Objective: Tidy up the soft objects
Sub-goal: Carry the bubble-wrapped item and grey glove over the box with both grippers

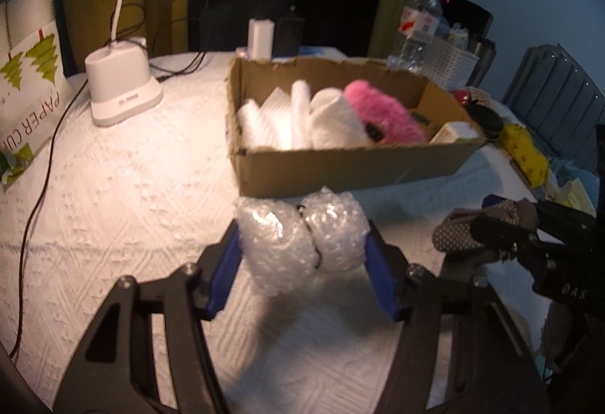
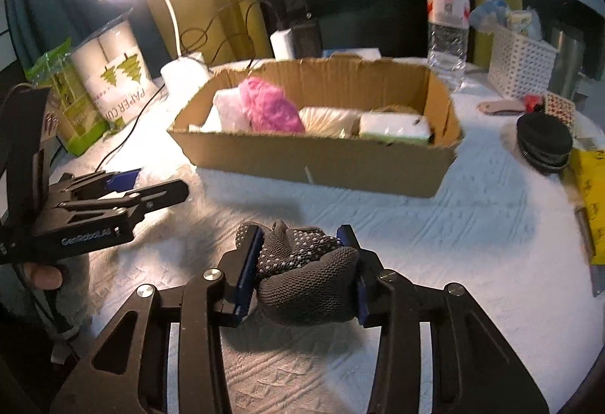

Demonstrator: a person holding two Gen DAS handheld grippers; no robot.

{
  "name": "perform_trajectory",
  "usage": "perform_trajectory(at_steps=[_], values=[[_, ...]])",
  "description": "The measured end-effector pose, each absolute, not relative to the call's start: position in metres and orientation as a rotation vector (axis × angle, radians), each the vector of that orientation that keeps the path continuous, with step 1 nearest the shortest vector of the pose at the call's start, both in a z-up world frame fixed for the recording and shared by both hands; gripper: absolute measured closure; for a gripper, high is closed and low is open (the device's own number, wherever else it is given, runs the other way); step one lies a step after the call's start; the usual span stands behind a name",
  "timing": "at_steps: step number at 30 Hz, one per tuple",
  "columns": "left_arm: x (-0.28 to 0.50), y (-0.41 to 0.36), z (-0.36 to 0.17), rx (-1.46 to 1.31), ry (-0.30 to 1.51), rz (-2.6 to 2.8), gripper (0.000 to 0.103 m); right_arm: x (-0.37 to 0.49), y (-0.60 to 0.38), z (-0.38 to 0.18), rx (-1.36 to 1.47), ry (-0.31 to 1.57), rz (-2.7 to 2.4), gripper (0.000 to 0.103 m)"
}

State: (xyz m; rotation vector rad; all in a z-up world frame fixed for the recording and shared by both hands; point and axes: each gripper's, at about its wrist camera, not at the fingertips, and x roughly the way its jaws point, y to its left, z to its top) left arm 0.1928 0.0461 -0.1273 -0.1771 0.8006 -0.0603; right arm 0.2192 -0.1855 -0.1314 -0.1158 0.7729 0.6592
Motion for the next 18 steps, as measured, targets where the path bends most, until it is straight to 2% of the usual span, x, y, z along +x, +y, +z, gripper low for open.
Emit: perform_trajectory(at_steps=[18], values=[[0.175,0.044,-0.077,-0.137,0.676,-0.065,0.041,0.215,-0.190,-0.078,-0.131,0.632,0.650,0.060]])
